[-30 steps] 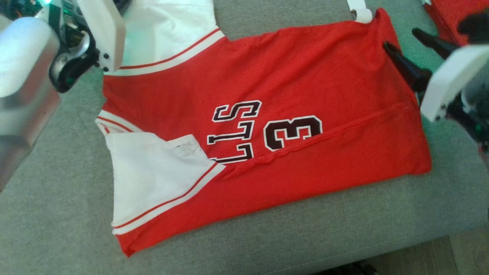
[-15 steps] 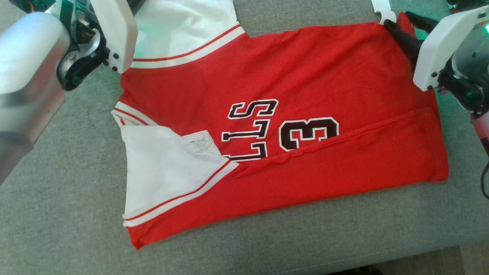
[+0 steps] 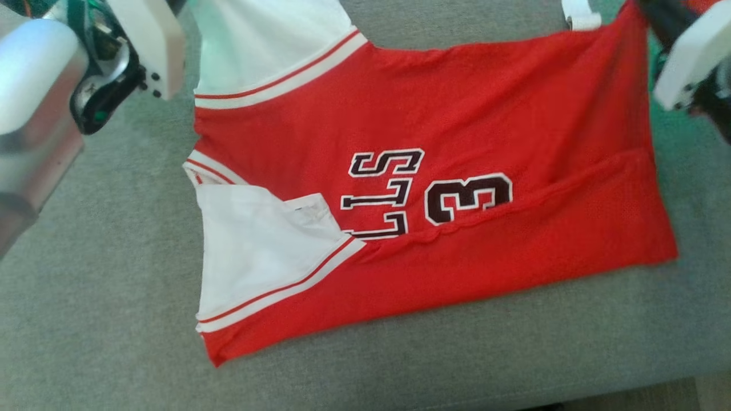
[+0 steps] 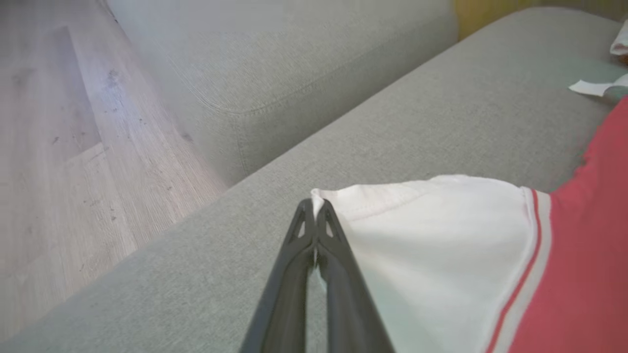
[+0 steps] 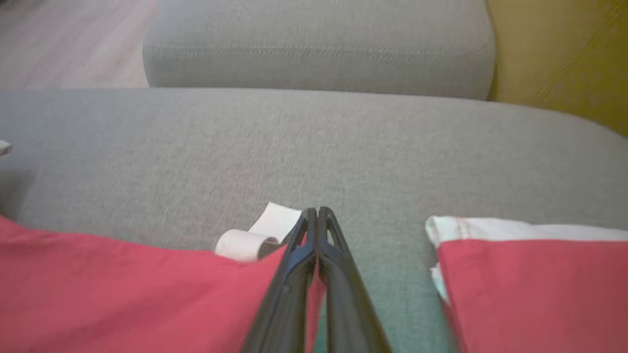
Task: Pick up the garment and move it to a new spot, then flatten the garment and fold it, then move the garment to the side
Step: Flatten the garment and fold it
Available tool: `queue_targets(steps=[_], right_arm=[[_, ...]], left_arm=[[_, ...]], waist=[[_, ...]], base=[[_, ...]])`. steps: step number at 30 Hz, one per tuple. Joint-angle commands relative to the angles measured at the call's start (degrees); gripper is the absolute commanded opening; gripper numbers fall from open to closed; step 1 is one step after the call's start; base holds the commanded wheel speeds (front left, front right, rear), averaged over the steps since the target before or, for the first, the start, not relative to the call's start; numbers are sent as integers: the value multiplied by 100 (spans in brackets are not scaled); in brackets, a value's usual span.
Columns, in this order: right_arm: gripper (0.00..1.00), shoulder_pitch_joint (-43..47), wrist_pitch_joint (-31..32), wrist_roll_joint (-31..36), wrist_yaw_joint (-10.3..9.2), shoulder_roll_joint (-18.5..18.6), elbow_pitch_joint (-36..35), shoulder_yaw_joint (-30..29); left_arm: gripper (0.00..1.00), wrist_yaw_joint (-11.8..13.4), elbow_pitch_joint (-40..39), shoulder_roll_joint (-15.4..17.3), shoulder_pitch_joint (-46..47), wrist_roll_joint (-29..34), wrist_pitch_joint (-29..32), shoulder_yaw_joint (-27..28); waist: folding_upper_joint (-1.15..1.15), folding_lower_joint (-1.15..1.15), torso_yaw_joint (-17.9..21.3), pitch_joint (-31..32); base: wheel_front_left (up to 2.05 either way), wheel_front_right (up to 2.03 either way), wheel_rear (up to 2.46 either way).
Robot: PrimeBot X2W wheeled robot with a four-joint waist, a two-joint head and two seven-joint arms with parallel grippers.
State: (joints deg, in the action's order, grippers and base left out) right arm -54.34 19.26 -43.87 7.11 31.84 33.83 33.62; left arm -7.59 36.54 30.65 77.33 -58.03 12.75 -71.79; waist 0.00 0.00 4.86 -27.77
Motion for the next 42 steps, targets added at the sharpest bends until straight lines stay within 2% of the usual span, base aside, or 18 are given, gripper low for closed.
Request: queue_targets(steps=[1,8,14,19,23,26,34,38,42], right_arm=[[0,-84,-141,-29,37,170,-64,-108],[0,-14,-463,-202,37,298,282,-383],[0,190,-638,-447,37,387,161,-517],[0,730,-773,-603,37,560,-150,-611],[0,1381,-905,-648,37,710,-429,-780],[0,1767,-938,-644,37,725,-597,-887],[0,2799,-943,-605,37,819,-952,-1456],[0,3308,-934,-517,37,828,-1168,-1815],[0,3671,-889,-414,37,777,-1360,-2084]], left_arm=[[0,10,-17,233,440,-65,-155,255],[0,10,164,178,476,-321,-691,345],[0,10,90,144,417,-572,-1059,364],[0,10,-384,351,128,-818,-1297,300],[0,10,-1005,740,-378,-873,-1505,185],[0,124,-1515,997,-810,-886,-1614,127],[0,677,-2965,1555,-1990,-924,-1691,-24],[0,892,-3476,1736,-2440,-902,-1686,-68],[0,981,-3728,1806,-2743,-911,-1719,-89]], waist=[[0,0,-54,21],[0,0,-270,140],[0,0,-440,306],[0,0,-556,488],[0,0,-674,684],[0,0,-728,787],[0,0,-964,926],[0,0,-1065,975],[0,0,-1117,1011]], base=[[0,0,0],[0,0,0],[0,0,0],[0,0,0],[0,0,0],[0,0,0],[0,0,0],[0,0,0],[0,0,0]])
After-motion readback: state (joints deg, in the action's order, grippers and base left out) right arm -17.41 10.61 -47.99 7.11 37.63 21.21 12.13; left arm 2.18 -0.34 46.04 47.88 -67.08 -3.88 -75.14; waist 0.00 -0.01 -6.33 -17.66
